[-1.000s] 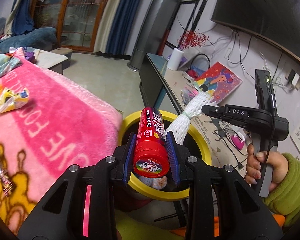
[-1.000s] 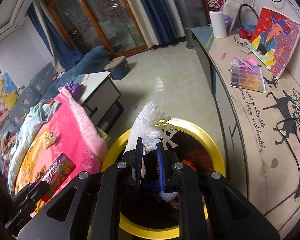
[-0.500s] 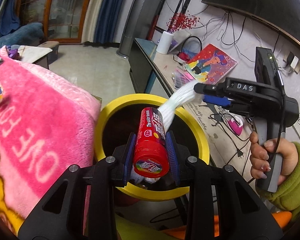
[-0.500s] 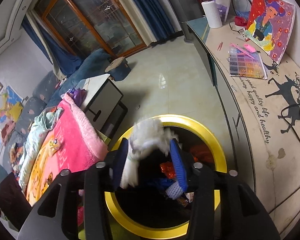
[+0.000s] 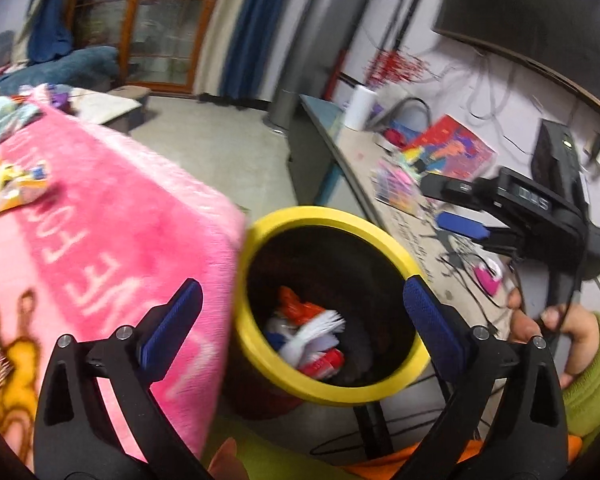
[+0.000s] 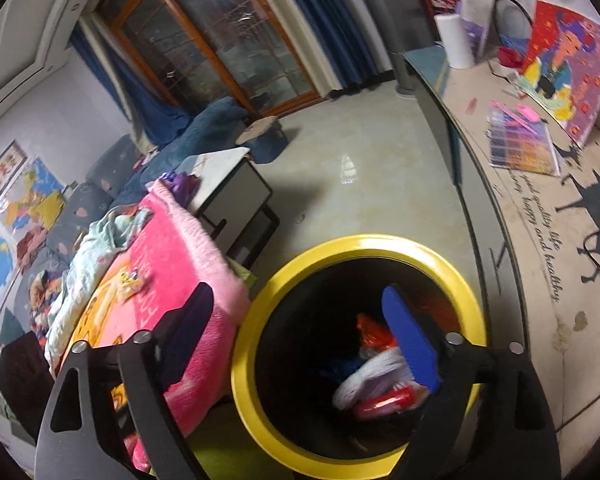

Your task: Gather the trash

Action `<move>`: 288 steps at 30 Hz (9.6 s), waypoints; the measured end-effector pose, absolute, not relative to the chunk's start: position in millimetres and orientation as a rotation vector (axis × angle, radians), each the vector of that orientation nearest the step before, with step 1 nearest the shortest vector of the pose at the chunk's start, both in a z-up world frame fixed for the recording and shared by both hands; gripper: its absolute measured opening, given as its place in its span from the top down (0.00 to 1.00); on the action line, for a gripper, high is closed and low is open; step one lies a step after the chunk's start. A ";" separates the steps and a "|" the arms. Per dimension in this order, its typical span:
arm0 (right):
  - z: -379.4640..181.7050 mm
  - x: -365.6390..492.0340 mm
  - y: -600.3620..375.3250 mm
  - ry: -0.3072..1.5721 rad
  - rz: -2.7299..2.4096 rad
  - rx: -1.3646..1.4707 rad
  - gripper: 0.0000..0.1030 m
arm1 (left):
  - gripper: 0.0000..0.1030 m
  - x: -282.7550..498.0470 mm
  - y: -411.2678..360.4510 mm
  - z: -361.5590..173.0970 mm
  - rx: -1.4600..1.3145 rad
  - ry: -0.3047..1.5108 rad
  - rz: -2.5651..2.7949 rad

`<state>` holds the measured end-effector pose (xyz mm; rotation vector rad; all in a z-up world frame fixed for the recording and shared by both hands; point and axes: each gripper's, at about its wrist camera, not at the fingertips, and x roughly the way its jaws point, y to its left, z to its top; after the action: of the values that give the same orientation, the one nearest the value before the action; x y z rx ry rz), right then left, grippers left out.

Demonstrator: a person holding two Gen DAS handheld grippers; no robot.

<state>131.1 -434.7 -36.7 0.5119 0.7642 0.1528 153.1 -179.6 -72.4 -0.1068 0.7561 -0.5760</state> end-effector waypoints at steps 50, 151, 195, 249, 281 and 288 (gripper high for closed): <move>10.8 206.1 -181.0 0.793 0.658 0.203 0.09 | 0.11 135.3 27.0 -70.3 -0.322 0.687 -0.020; 12.2 166.9 -327.2 0.737 0.324 0.354 0.63 | 0.89 114.7 -48.4 -30.2 -0.230 0.598 -0.308; -59.7 122.3 -457.3 0.803 -0.036 0.353 0.63 | 0.88 166.2 -212.4 -56.2 0.009 0.707 -0.615; -1.4 116.2 -328.5 0.750 0.221 0.272 0.06 | 0.11 166.6 -115.9 -30.0 -0.062 0.701 -0.328; -5.3 44.3 -236.9 0.561 0.160 0.090 0.06 | 0.11 48.4 -20.7 -0.7 -0.097 0.435 -0.139; -5.1 44.7 -236.9 0.563 0.158 0.091 0.06 | 0.11 48.4 -19.1 -1.2 -0.106 0.437 -0.145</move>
<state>44.7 -236.9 -5.1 0.0908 0.5634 0.1578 48.4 -19.1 -1.2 -0.1055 0.4371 -0.1448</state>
